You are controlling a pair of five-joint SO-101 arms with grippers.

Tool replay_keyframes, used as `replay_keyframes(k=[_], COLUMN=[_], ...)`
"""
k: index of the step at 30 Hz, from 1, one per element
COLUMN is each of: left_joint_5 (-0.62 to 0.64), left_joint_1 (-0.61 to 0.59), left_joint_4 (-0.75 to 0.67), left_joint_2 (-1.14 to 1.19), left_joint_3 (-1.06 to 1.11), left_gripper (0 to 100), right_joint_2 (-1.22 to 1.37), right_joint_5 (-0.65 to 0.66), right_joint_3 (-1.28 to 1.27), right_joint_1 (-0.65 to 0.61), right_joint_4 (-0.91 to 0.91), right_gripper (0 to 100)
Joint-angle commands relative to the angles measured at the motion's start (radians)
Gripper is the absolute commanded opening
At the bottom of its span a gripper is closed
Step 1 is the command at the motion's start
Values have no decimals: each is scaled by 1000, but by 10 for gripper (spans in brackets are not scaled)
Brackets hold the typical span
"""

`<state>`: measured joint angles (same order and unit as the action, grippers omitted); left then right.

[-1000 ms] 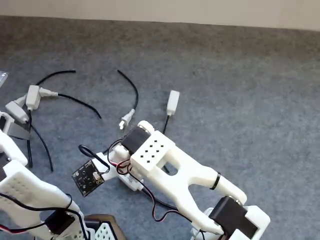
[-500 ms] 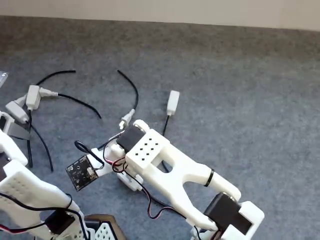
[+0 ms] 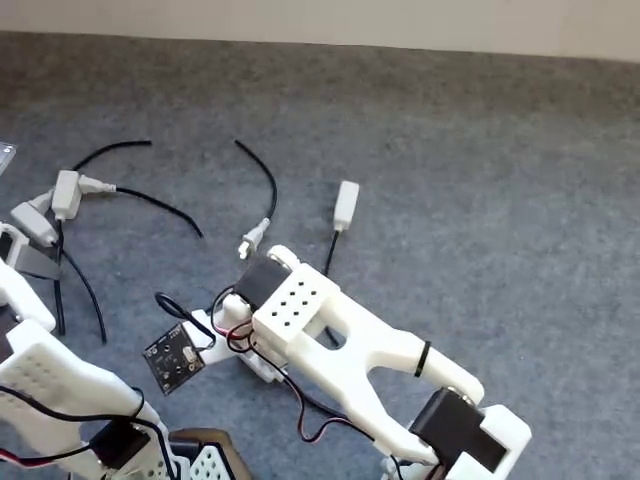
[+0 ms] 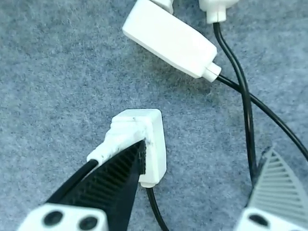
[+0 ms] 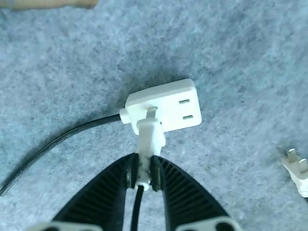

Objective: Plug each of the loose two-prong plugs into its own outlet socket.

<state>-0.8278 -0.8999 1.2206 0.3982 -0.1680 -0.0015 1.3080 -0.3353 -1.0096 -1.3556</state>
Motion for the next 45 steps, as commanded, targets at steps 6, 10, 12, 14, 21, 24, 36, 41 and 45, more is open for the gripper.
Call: replay_keyframes(k=[6,10,12,14,21,24,36,41,45], left_joint_5=[-6,-6,-6,-6,-6,-6,-6,-5,-3], left_joint_1=[1,1,-2,-4,-4,-1,-1,1,-1], left_joint_4=[8,8,8,8,8,8,8,8,8], left_joint_2=[-10,-10,-10,-10,-10,-10,-10,-10,-8], left_joint_3=[-38,-38,-38,-38,-38,-38,-38,-36,-36], left_gripper=[361,361,361,361,361,361,361,361,361], right_joint_2=[24,90,128,154,185,200,288,289,292], right_joint_5=[-34,-52,-52,-54,-55,-55,-72,-71,-68], right_joint_3=[-68,-76,-74,-73,-68,-67,-65,-65,-65], right_joint_1=[-54,-74,-74,-74,-74,-74,-74,-74,-73], right_joint_4=[76,107,107,107,108,122,185,203,216], right_gripper=[5,5,5,5,5,5,5,5,5])
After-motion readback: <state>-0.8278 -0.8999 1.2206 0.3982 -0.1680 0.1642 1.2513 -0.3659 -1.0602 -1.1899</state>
